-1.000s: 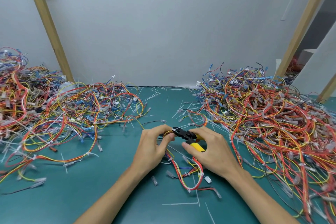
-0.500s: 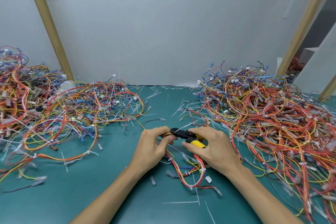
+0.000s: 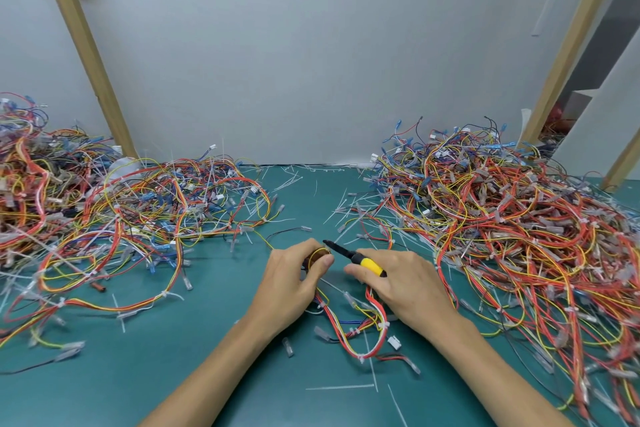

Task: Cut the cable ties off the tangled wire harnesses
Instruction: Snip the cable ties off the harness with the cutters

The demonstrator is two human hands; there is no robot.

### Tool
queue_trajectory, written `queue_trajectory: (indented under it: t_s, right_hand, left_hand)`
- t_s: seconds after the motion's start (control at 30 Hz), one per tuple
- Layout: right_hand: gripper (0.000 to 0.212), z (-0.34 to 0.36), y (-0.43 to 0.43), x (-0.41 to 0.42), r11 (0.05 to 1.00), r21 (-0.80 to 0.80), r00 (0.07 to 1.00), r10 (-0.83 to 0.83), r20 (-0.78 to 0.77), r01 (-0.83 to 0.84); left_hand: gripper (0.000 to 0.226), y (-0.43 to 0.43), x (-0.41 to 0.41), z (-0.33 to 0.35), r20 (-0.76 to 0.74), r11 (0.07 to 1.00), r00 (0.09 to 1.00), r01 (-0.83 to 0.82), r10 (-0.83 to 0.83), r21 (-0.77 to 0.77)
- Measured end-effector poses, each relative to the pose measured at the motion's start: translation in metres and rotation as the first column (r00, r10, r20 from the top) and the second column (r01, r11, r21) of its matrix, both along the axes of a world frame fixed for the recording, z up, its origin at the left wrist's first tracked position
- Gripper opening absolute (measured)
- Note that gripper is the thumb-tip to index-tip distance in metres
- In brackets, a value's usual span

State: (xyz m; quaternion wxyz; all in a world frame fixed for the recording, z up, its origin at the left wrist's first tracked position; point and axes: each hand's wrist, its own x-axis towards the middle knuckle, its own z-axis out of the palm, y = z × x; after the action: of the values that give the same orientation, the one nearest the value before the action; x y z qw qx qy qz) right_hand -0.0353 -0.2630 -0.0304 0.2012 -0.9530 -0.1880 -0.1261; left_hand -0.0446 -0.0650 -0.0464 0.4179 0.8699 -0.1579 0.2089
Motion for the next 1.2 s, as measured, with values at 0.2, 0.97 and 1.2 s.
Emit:
queue_trajectory:
  t_s: [0.2,0.97,1.2]
  right_hand:
    - [0.075,0.009,0.000,-0.003,1.000,0.009,1.000,0.000,-0.022,0.000]
    - [0.046,0.010,0.001,-0.004,0.979,0.155,0.973,0.155,-0.170,-0.129]
    - [0.048,0.022,-0.007,-0.001,0.940,0.288,0.873,0.288,-0.393,-0.181]
  left_hand:
    - [0.026,-0.002,0.000,-0.001,0.015,1.000,1.000,0.025,-0.025,-0.010]
    - [0.037,-0.006,-0.002,-0.002,0.022,0.998,0.999,0.037,-0.036,-0.055]
    - [0.037,-0.005,0.000,-0.004,0.012,0.998,0.998,0.057,-0.057,-0.027]
